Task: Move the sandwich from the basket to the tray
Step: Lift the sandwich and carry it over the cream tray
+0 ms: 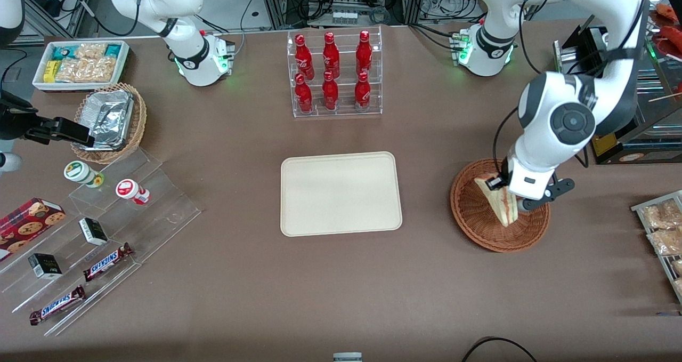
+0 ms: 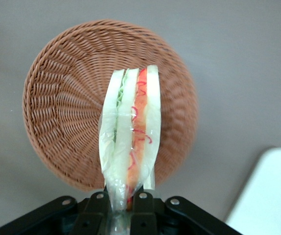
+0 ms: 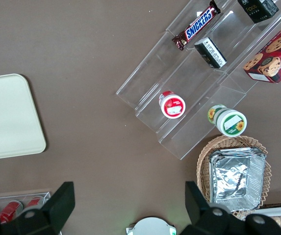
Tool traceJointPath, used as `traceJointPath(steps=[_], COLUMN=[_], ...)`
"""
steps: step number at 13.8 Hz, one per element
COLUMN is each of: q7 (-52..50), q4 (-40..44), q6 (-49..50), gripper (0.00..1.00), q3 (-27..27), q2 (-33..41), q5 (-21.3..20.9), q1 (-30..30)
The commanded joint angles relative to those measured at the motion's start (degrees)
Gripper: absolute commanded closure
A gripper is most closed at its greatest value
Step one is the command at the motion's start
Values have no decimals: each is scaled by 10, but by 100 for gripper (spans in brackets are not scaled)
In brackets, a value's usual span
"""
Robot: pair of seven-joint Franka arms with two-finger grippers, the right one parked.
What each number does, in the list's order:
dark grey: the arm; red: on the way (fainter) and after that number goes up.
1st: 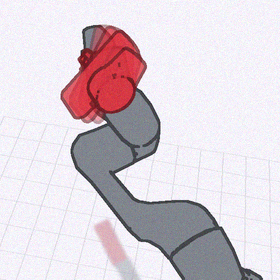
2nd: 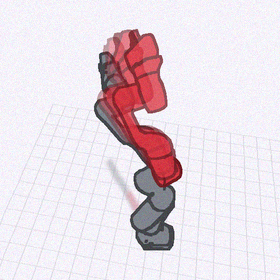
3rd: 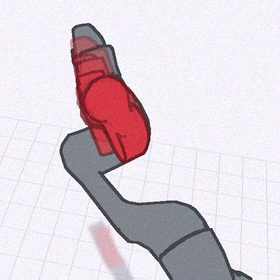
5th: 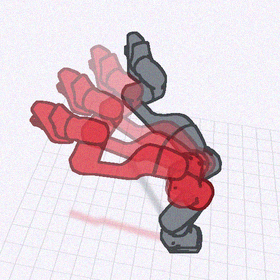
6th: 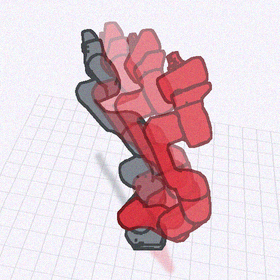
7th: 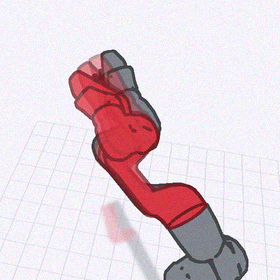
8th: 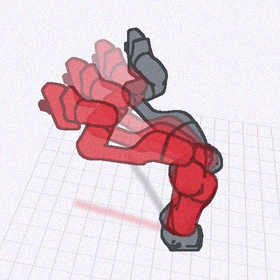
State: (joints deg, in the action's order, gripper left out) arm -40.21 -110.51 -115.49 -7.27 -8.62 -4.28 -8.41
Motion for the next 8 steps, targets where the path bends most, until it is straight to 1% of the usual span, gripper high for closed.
traceJointPath(steps=[1,4,6,8], q7=[-26,-53,-70,-107], q4=[85,108,146,193], q6=[69,67,68,67], gripper=[100,100,100,100], q3=[1,1,1,1], q2=[-24,-38,-71,-124], q5=[-7,-2,-1,-2], q1=[-64,-139,-201,-252])
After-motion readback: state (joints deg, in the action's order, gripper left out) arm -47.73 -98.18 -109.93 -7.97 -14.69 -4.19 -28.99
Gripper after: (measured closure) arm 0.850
